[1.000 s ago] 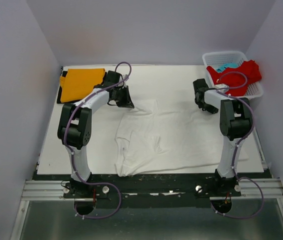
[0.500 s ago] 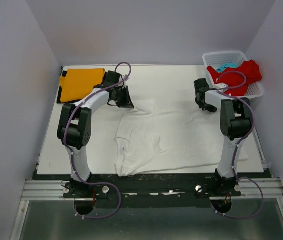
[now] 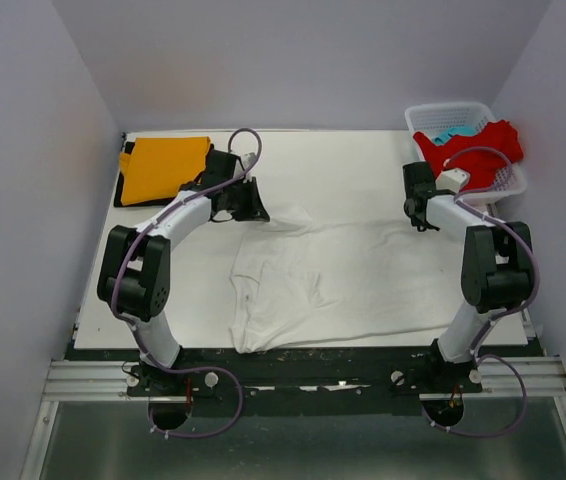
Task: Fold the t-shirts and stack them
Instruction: Fold the other side of the tshirt into a rectangle
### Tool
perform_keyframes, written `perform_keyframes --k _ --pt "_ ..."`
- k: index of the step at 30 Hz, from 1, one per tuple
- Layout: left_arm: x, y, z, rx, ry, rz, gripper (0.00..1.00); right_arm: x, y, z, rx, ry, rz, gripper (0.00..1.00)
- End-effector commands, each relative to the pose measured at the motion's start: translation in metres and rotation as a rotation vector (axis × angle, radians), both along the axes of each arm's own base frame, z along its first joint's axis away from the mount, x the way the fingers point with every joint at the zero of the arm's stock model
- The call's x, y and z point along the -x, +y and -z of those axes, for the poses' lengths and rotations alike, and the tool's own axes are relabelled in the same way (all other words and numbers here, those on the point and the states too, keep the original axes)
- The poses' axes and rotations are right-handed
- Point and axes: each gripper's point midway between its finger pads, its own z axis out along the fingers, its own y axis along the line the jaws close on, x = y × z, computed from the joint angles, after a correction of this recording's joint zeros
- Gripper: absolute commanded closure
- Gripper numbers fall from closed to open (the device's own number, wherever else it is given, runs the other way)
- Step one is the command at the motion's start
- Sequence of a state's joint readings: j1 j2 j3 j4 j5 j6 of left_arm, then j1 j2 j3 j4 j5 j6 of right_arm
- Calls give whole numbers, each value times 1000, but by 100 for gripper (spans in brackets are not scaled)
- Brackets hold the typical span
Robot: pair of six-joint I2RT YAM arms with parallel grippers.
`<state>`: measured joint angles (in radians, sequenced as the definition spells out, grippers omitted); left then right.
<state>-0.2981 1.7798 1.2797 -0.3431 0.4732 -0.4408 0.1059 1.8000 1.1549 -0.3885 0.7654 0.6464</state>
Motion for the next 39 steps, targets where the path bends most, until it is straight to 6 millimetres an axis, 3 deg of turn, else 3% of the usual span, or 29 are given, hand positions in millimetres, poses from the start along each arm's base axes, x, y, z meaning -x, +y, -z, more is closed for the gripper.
perform_keyframes --k 1,16,24,29,33,39 --pt "18 -14 -16 29 -63 51 100 17 7 1 -33 1 -29 99" --pt "82 -2 -12 23 -86 -18 100 74 -6 -29 1 -1 23 99" --pt "129 5 -13 21 -97 -80 100 90 -11 -37 15 -8 33 99" --pt "149 20 -14 -10 -116 -142 100 100 -16 -35 42 25 53 100" --pt "173 16 -5 19 -83 -135 100 106 -18 -40 48 20 55 99" --pt "204 24 26 -58 -2 -138 100 118 -18 -33 41 39 58 99"
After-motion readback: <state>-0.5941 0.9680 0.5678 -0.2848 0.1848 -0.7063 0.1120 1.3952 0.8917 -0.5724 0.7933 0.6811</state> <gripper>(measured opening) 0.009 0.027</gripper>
